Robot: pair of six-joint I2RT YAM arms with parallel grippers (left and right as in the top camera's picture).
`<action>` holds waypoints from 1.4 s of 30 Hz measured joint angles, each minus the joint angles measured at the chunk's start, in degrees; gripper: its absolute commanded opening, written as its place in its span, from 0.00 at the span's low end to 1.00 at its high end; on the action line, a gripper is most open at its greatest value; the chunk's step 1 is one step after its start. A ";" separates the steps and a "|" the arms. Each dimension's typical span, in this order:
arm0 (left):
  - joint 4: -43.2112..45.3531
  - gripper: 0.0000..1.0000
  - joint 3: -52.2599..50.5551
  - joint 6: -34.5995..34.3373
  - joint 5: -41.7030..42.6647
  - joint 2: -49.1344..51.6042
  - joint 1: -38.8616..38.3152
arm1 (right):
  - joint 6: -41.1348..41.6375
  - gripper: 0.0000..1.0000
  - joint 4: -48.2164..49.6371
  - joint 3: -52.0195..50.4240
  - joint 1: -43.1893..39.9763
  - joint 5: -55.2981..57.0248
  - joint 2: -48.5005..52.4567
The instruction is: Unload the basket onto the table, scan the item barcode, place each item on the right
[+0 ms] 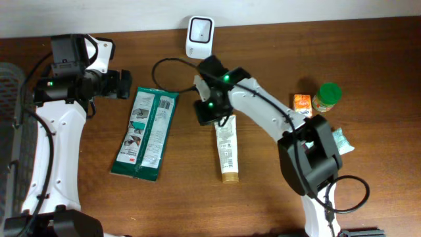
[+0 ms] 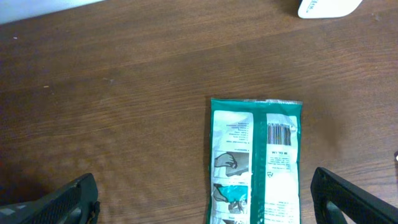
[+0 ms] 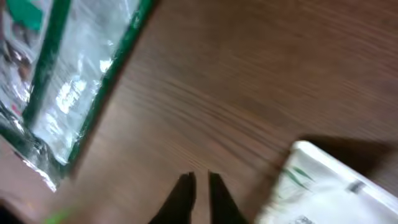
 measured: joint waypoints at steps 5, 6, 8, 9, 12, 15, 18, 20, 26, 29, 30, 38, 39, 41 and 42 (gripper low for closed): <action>0.00 0.99 0.00 0.00 -0.02 -0.02 0.00 | 6.82 0.04 0.72 -1.22 0.28 -0.09 3.10; 0.00 0.99 -0.02 0.00 -0.02 0.00 0.00 | 7.48 0.04 0.50 -1.38 0.28 0.31 3.82; 0.00 0.99 0.00 0.00 0.00 -0.02 0.00 | 7.85 0.04 -0.85 -1.60 0.17 4.24 4.63; 0.00 0.99 0.00 0.00 -0.02 0.00 0.00 | 7.82 0.05 -1.68 -1.60 -0.22 5.77 4.70; -0.02 0.99 -0.02 0.00 -0.02 0.00 0.00 | 7.85 0.05 -3.93 -1.60 -4.63 8.24 4.70; -0.02 0.99 -0.02 -0.02 0.00 0.00 0.00 | 5.55 0.06 -9.66 -1.60 -12.98 9.66 4.72; -0.02 0.99 0.00 0.00 0.00 -0.02 0.00 | 2.56 0.09 -19.37 -1.70 -19.93 11.43 4.72; 0.00 0.99 0.00 0.00 -0.02 -0.02 0.00 | 0.09 0.08 -23.21 -1.70 -21.27 11.98 4.72; -0.02 0.99 -0.02 -0.02 0.00 0.00 0.00 | -8.52 0.08 -26.05 5.16 -20.81 11.04 1.53; -0.02 0.99 0.00 0.00 0.00 0.00 0.00 | -11.96 0.07 -27.85 9.18 -16.94 9.49 -12.85; 0.04 0.99 0.00 -0.02 0.00 0.00 0.00 | -12.24 0.07 -30.03 9.31 -15.23 9.31 -15.61; 0.11 0.99 -0.02 0.00 -0.02 -0.02 0.00 | -10.05 0.07 -27.82 -7.54 -4.37 7.93 -16.57; 0.09 0.99 -0.02 0.00 -0.02 0.00 0.00 | -9.62 0.07 -25.68 -10.99 -3.65 6.91 -16.37; 0.07 0.99 -0.02 0.00 -0.02 -0.02 0.00 | -8.92 0.07 -22.12 -16.41 -1.62 5.42 -16.15; 0.09 0.99 -0.02 -0.02 -0.02 -0.02 0.00 | -8.83 0.07 -21.42 -18.03 -0.83 5.22 -16.15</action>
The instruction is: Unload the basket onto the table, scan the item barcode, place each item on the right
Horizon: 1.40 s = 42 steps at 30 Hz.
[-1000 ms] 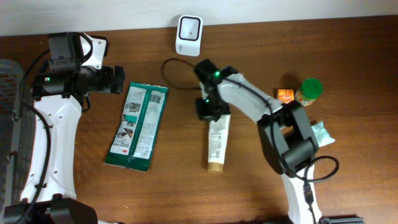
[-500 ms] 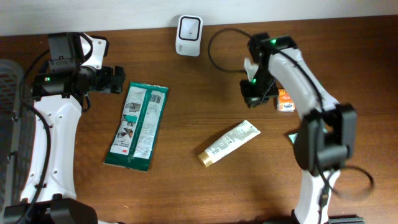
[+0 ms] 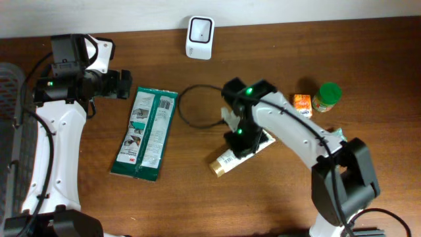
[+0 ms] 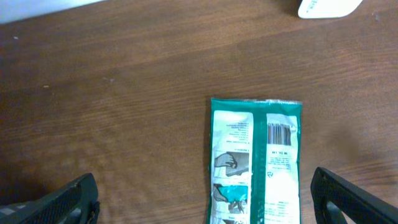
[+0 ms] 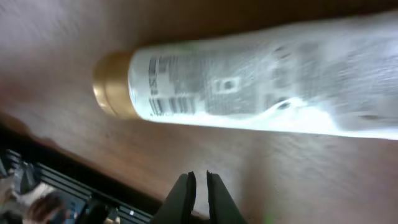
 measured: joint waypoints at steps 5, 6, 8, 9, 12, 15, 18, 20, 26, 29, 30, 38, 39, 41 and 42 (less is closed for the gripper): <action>-0.04 0.99 0.02 0.02 0.00 0.00 0.00 | 0.20 0.06 6.34 -7.28 3.02 -0.87 0.09; -0.07 0.99 0.02 0.00 0.00 0.00 0.00 | 0.22 0.05 7.19 -7.98 3.02 -0.90 0.22; -0.07 0.99 0.02 0.02 0.00 0.02 0.00 | 0.20 0.04 8.11 -9.51 3.02 -0.87 0.76; -0.07 0.99 0.02 0.00 0.00 0.02 0.00 | 0.20 0.04 8.50 -9.57 3.02 -0.87 1.11; -0.07 0.99 0.02 0.02 0.00 0.02 0.00 | -0.13 0.05 10.93 -10.25 3.02 -0.87 1.20; -0.09 0.99 0.00 0.02 0.00 0.00 0.00 | -1.14 0.11 14.25 -10.95 3.02 -0.90 1.99; -0.09 0.99 0.00 0.02 0.00 0.02 0.00 | -0.44 0.11 15.61 -8.98 2.19 -1.05 2.38; -0.07 0.99 0.02 0.02 0.00 0.02 0.00 | 4.72 0.11 18.43 -6.25 0.02 -1.79 2.51; -0.11 0.99 0.02 0.02 0.00 0.00 0.00 | 16.26 0.12 32.13 -4.83 -4.90 -3.43 3.41; -0.09 0.99 0.02 0.02 0.00 0.02 0.00 | 14.78 0.12 31.63 0.24 -6.25 -2.67 4.11; -0.07 0.99 0.00 0.02 0.00 0.00 0.00 | 14.64 0.12 32.33 1.60 -7.23 -1.81 4.11; -0.07 0.99 0.02 0.02 0.00 0.02 0.00 | 18.18 0.13 31.89 2.32 -14.53 0.20 12.74; -0.11 0.99 0.02 0.00 0.00 0.00 0.00 | 18.25 0.13 31.28 2.32 -14.86 0.15 12.74; -0.11 0.99 0.00 0.00 0.00 0.02 0.00 | 18.45 0.13 27.82 2.38 -15.06 0.02 12.98; -0.07 0.99 0.00 0.02 0.02 0.02 0.00 | 18.47 0.13 26.69 2.38 -15.06 -0.61 13.40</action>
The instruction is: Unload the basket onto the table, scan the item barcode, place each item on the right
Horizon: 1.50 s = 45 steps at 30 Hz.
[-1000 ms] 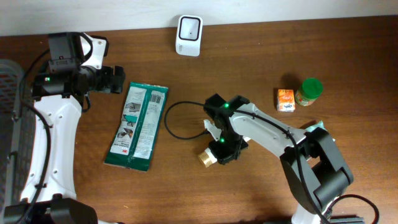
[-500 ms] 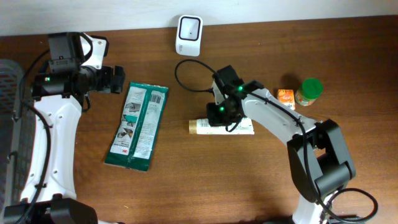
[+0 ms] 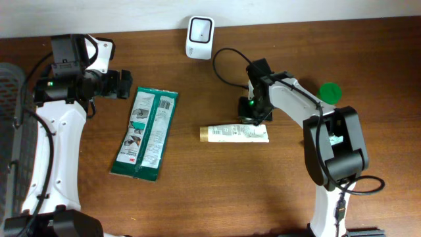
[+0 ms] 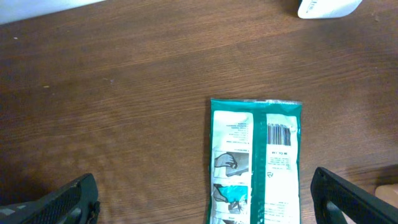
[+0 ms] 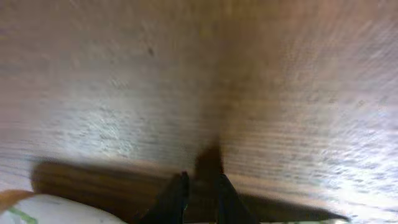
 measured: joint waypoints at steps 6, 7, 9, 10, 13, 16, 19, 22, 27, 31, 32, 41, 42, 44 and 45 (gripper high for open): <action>-0.02 0.99 0.02 0.00 0.00 -0.02 0.00 | -2.45 0.18 -11.61 0.22 0.00 -4.35 0.79; 0.02 0.99 0.02 -0.02 -0.02 0.00 0.00 | -3.76 0.20 -13.49 0.22 0.07 -5.22 0.83; 0.02 0.99 0.02 0.00 -0.02 0.00 0.00 | -6.95 0.23 -16.68 0.20 0.92 -7.26 0.87; 0.02 0.99 0.00 0.00 -0.02 0.00 0.00 | -8.50 0.24 -17.07 0.20 2.19 -8.11 0.87; 0.02 0.99 0.02 0.00 0.00 -0.02 0.00 | -11.80 0.26 -17.31 1.70 7.17 -10.14 0.90; 0.00 0.99 0.00 0.00 -0.02 -0.02 0.00 | -12.63 0.26 -17.59 9.40 8.41 -9.35 1.09; 0.00 0.99 0.02 0.00 -0.02 -0.02 0.00 | -12.63 0.24 -17.66 13.92 8.50 -9.40 1.09; 0.02 0.99 0.02 0.00 -0.02 0.00 0.00 | -11.87 0.14 -16.13 14.14 9.88 -9.94 1.09; 0.00 0.99 0.00 0.00 0.00 0.00 0.00 | -6.40 0.13 -16.92 13.73 12.50 -10.75 1.09; 0.02 0.99 0.02 0.00 -0.02 0.00 0.00 | -4.81 0.13 -17.46 9.79 15.45 -10.75 1.11; 0.02 0.99 0.02 0.00 -0.02 -0.02 0.00 | -4.31 0.13 -17.53 8.61 16.87 -10.75 1.20; 0.00 0.99 0.00 0.00 -0.02 0.00 0.00 | 2.32 0.10 -11.58 2.38 21.18 -14.23 1.18; 0.02 0.99 0.02 0.00 -0.02 0.00 0.00 | 2.47 0.09 -10.95 2.14 20.90 -14.69 1.18; 0.00 0.99 0.00 -0.02 -0.02 0.00 0.00 | 2.80 0.10 -9.40 1.68 19.85 -15.47 1.18; 0.02 0.99 0.00 0.00 -0.02 0.00 0.00 | 2.93 0.10 -8.96 1.62 18.97 -15.61 1.18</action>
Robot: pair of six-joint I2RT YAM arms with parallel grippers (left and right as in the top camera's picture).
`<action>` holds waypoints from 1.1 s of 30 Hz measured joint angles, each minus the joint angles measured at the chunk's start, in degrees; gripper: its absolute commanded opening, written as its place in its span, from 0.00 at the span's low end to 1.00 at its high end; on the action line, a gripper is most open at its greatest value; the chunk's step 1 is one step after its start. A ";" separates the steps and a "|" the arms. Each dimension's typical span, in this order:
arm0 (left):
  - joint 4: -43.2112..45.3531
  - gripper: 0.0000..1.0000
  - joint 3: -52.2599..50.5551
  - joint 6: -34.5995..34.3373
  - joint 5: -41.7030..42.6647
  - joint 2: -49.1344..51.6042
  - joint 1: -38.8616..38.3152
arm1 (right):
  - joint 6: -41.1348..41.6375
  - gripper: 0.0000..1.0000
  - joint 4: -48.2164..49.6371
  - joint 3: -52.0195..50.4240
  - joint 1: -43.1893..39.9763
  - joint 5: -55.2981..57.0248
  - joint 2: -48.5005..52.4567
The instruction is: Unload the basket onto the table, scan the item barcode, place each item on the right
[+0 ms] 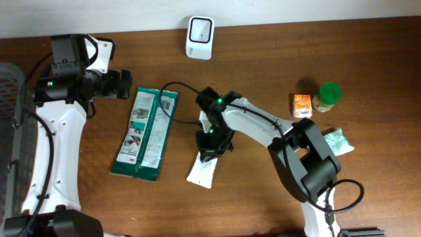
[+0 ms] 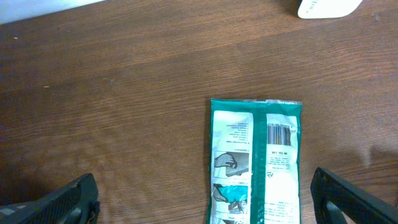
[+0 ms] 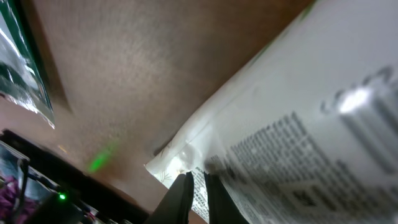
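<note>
A white printed tube [image 1: 202, 170] lies tilted near the table's middle, its flat crimped end toward the front. My right gripper [image 1: 212, 141] is low over its upper part and hides the cap. In the right wrist view the tube [image 3: 298, 118] fills the frame, and the right gripper [image 3: 198, 186] is shut with nothing between its tips. A white scanner [image 1: 200, 37] sits at the back edge. My left gripper [image 2: 205, 202] hangs wide open above the green packet [image 2: 255, 162], barcode [image 2: 280, 132] face up.
The green packet [image 1: 145, 135] lies left of the tube. An orange box [image 1: 302, 105], a green-lidded jar [image 1: 327, 97] and a teal-white sachet [image 1: 339, 141] stand at the right. A black cable [image 1: 172, 89] loops near the packet's top. A grey basket [image 1: 8, 131] is at the left edge.
The tube was lying crosswise in the middle and is now further left and forward, tilted. My right gripper went from beside the tube's right end to over its upper part. The left arm is unchanged.
The tube first lay lengthwise, cap toward the front, my shut right gripper at its top end. Then it lay diagonal under the gripper, then crosswise with the cap to the left. Now it is tilted beside the green packet. My left gripper stayed open over the packet throughout.
</note>
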 measured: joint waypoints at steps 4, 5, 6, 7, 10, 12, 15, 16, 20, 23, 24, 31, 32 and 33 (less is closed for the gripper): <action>-0.02 0.99 0.02 -0.02 0.00 -0.02 0.00 | -2.49 0.09 1.60 -0.04 -6.60 -0.02 0.00; -0.02 0.99 0.02 0.00 0.00 0.00 0.00 | -4.07 0.10 2.36 -0.04 -8.13 0.09 0.00; -0.02 0.99 0.02 0.00 0.00 -0.02 0.00 | -5.90 0.10 2.91 0.00 -9.70 0.42 0.00; -0.02 0.99 0.00 0.00 0.00 0.00 0.00 | -6.99 0.10 2.97 0.20 -10.38 0.66 0.00; -0.02 0.99 0.00 0.00 0.00 -0.02 0.00 | -11.41 0.10 3.58 2.58 -12.59 5.64 0.02; -0.02 0.99 0.02 0.00 0.00 0.00 0.00 | -14.25 0.26 3.28 4.63 -13.92 8.11 0.02; -0.02 0.99 0.02 -0.02 0.02 0.00 0.00 | -16.26 0.27 -0.66 9.31 -14.19 9.60 0.04; 0.00 0.99 0.00 0.00 0.02 0.00 0.00 | -16.15 0.27 -1.75 11.67 -14.29 10.34 0.00; 0.00 0.99 0.00 -0.02 0.00 0.00 0.00 | -11.67 0.27 -10.75 15.78 -18.40 17.07 -1.51; 0.02 0.99 0.02 0.00 0.00 -0.02 0.00 | -6.10 0.27 -10.91 14.67 -20.87 23.69 -1.55; 0.02 0.99 0.02 0.00 0.02 -0.02 0.00 | -4.81 0.27 -9.81 12.74 -20.85 25.11 -1.62; 0.02 0.99 0.00 -0.02 0.00 0.00 0.00 | -3.82 0.27 3.32 3.80 -20.68 22.27 -1.49; -0.02 0.99 0.02 0.00 0.00 0.00 0.00 | -5.07 0.27 5.11 3.80 -20.48 20.96 -1.49; 0.00 0.99 0.02 0.00 0.00 0.00 0.00 | -6.10 0.27 6.54 3.80 -20.17 20.00 -1.49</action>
